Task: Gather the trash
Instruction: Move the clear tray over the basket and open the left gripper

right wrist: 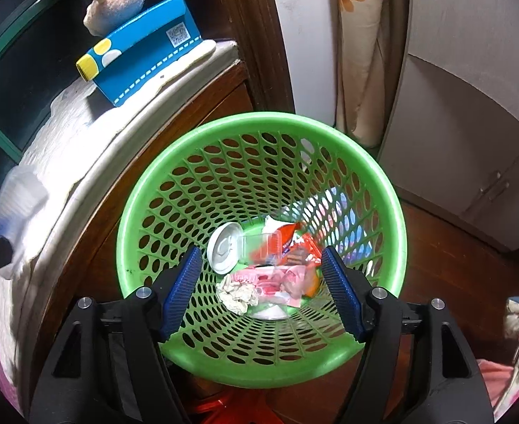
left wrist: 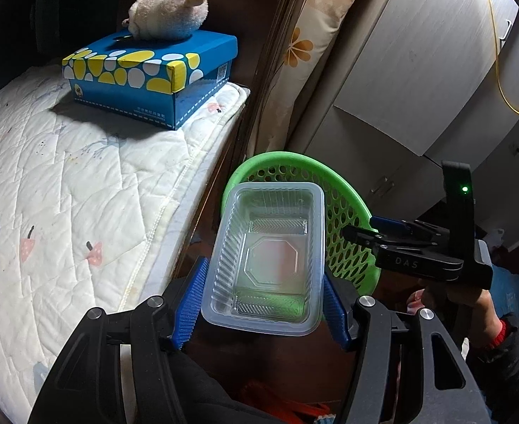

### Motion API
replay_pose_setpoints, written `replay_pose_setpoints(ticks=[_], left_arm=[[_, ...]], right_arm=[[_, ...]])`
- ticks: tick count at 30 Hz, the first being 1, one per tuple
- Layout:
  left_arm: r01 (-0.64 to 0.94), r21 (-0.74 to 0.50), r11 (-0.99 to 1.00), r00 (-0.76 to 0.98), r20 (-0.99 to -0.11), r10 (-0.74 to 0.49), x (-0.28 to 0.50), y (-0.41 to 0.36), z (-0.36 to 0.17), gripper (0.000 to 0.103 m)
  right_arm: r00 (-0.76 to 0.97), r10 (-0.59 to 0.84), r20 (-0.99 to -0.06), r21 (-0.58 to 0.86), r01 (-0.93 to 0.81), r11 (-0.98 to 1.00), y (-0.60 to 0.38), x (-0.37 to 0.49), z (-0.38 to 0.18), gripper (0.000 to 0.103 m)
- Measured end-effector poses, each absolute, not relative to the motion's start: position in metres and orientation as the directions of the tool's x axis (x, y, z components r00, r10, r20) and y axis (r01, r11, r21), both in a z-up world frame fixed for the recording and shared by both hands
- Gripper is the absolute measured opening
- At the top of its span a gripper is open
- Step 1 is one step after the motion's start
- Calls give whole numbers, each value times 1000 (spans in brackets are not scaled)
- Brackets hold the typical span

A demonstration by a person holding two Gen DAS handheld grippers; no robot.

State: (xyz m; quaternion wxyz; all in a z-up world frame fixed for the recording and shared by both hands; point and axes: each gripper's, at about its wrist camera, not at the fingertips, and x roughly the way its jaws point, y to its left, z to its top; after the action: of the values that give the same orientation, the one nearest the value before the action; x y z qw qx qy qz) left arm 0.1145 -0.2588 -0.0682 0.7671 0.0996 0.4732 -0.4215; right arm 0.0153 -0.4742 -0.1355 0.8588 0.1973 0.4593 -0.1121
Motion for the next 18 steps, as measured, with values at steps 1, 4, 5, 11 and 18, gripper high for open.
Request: replay_pose_setpoints(ticks=[1,4,5,11,18], left_arm=[[743,-247,622,192,-812,-551,114,-263,-70,58],[747,-260,612,167,-818,-551,114,-275,-76,58],[748,-260,610,161,-821,-548,113,-279,-78,58],[763,-254,595,134,-838,-529,109,-307,-91,58],[763,-247,598,115,-857,-502,112,-330,-101,58]], right_arm=[[560,-13,-828,239,373,897,-475,14,-133,70],[581,-17,-814,245,370,896,-477,7,-123,71],[587,-21,-809,246,371,896,-478,4,-120,72],[624,-23,-781,272,372,887,-484,-10,-103,73],[649,-21,-760,304,383,872,-491,-22,-95,73]])
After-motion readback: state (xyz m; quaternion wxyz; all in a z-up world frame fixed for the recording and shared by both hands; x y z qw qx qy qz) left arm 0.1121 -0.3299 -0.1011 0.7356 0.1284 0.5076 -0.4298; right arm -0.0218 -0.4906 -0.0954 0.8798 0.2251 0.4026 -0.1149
